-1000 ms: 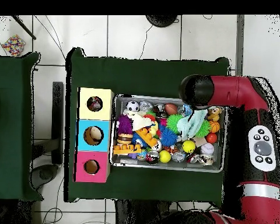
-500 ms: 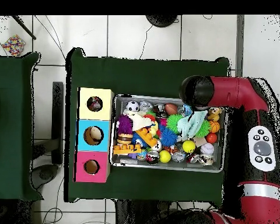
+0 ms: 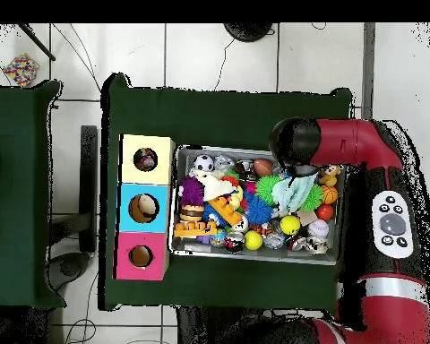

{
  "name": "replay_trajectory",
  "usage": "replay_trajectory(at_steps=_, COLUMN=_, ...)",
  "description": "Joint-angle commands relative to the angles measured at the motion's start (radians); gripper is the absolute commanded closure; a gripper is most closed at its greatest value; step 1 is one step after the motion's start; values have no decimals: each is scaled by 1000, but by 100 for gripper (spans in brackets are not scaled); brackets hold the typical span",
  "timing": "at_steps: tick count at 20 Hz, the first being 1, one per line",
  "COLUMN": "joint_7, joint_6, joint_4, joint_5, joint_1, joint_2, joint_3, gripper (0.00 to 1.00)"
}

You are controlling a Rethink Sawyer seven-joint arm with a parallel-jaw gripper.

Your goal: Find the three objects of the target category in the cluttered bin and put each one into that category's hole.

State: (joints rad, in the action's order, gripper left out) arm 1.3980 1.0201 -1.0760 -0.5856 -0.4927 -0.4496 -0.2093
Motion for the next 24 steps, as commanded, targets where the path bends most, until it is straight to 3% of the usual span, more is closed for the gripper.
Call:
replay_trajectory(at_steps=1, joint_7=-124, joint_6=130, joint_4=14, joint_5=-28, joint_1=11, joint_2=30, joint_3=-5, gripper=0)
replay_trajectory(at_steps=7, joint_7=-152, joint_6=165, joint_4=77, joint_5=-106, joint_1=43, joint_2=45, joint_3=35, gripper=0)
replay_trajectory(at_steps=17, joint_7=-126, joint_6=120, joint_4=57, joint_5=-90, joint_1=47, joint_2=48, joint_3=44, gripper=0)
replay_trajectory(at_steps=24, joint_7=-126, joint_6=140, joint_4=57, joint_5=-70, joint_1=42, joint_2=77, joint_3=35, gripper=0)
